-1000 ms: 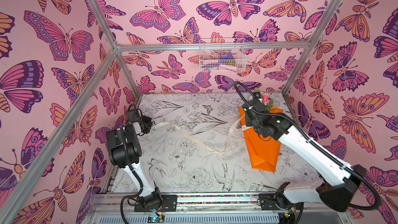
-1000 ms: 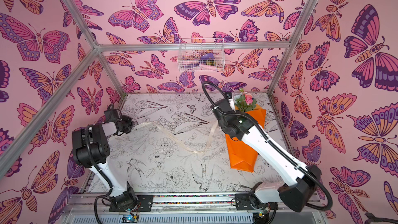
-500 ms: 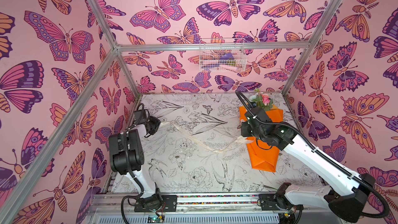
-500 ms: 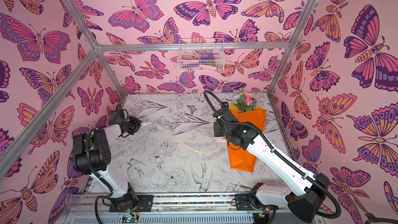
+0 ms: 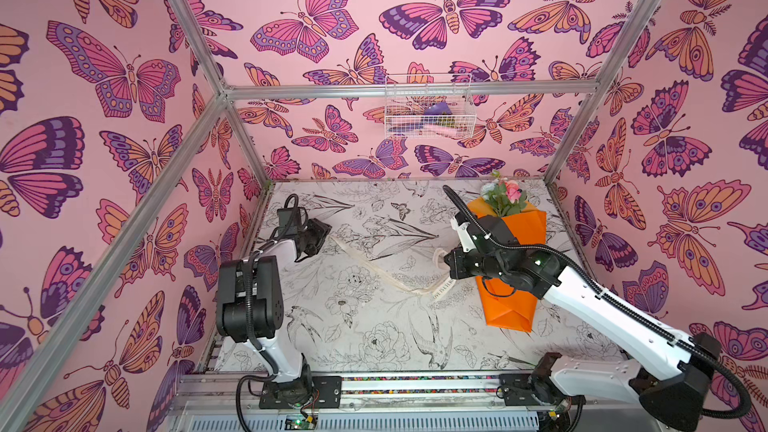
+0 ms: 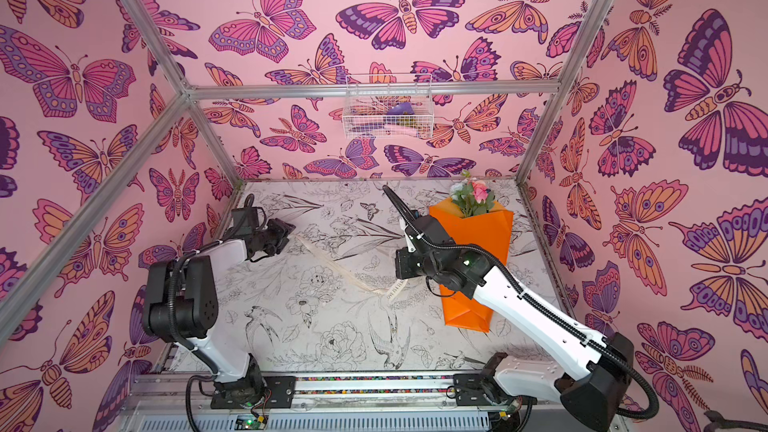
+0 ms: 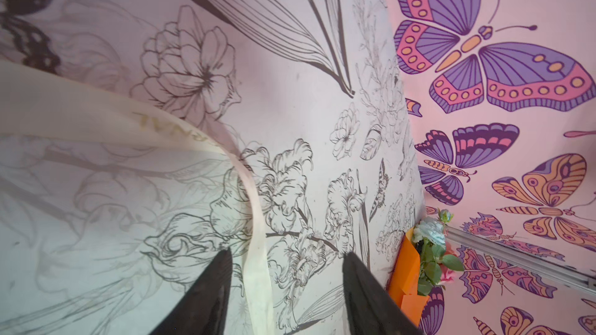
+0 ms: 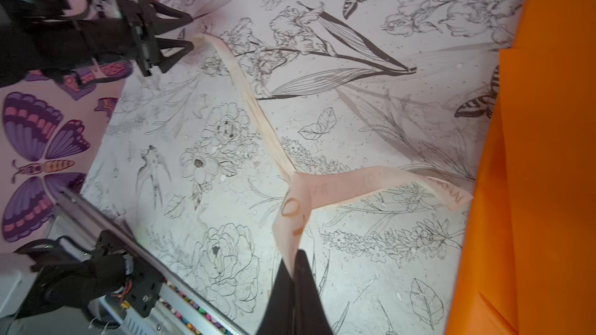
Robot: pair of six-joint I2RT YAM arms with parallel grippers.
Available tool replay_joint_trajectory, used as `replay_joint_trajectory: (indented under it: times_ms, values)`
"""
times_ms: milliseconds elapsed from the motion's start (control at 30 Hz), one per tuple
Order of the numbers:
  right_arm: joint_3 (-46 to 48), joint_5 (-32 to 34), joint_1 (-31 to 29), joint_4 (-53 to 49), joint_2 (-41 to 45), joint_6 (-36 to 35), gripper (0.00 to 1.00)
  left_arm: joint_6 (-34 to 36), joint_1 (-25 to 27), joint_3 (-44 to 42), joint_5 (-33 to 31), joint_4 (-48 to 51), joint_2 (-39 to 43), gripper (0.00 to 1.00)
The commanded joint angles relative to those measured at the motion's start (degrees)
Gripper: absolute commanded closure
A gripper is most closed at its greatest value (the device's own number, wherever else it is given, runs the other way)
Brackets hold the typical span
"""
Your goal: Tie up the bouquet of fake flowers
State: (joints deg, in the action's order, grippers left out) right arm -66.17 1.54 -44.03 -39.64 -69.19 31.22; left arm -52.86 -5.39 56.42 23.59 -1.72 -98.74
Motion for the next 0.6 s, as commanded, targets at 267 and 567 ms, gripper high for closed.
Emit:
replay_joint_trajectory:
  times_ms: [267,567]
  values:
    - [8.55,9.89,0.23,-9.23,-5.49,8.24,0.95,6.91,9.28,0.77,-2.64,-0.49,5.67,0.00]
    - [8.25,10.64,1.79,-11.20,-14.28,9.21,0.73,9.25,17.79,2.16,-1.25,-0.39,5.69,0.00]
